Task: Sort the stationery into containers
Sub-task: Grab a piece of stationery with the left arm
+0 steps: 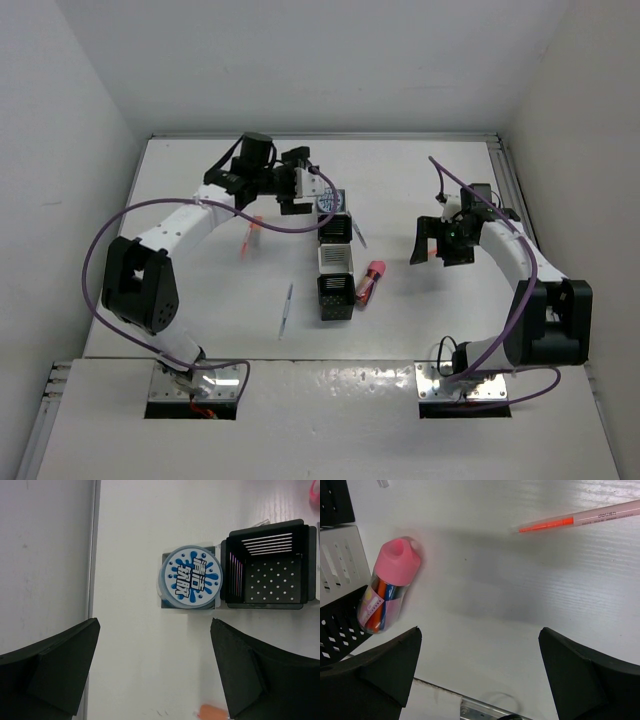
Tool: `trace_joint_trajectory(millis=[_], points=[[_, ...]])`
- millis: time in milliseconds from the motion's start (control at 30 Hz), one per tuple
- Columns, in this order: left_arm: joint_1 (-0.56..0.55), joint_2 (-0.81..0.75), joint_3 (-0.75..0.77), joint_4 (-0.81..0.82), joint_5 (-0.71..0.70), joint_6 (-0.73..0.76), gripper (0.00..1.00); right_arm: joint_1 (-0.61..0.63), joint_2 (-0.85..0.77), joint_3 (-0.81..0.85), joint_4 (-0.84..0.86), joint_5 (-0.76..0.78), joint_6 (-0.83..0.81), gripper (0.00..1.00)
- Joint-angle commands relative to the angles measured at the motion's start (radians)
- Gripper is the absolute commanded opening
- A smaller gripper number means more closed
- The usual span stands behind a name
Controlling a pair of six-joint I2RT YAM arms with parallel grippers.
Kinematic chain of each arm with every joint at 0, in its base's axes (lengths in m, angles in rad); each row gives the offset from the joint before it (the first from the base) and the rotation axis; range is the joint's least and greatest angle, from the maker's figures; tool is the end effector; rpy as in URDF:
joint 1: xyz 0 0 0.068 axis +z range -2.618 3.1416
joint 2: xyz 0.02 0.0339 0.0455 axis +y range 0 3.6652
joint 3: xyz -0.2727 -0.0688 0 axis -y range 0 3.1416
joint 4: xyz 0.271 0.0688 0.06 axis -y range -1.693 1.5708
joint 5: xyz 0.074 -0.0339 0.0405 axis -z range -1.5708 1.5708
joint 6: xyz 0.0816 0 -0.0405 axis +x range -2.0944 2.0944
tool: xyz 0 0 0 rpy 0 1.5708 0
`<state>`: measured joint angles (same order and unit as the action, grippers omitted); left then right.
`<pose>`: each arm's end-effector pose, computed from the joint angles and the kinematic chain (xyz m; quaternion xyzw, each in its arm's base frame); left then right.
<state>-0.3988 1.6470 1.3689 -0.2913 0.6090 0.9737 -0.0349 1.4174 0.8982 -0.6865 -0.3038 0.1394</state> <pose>0.3841 -0.2125 0.2927 0.6416 0.5562 -0.1224 0.5137 0.2983 0.0140 0.1588 0.0572 0.9708 0.1580 0.1714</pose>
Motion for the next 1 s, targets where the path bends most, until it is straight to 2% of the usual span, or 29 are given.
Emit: trace_joint_trajectory(millis=[0,233,967], points=[[-0.009,-0.032,-0.016,0.001,0.086,0.135,1.00,0.003,0.005,0.039,0.004,0.011,0.000,0.99],[-0.046,-0.018,-0.068,-0.015,0.074,0.247,1.00,0.003,0.018,0.041,0.002,0.020,-0.007,0.99],[-0.086,0.126,0.042,0.035,0.044,0.227,1.00,0.000,0.063,0.045,0.013,0.023,0.000,0.99]])
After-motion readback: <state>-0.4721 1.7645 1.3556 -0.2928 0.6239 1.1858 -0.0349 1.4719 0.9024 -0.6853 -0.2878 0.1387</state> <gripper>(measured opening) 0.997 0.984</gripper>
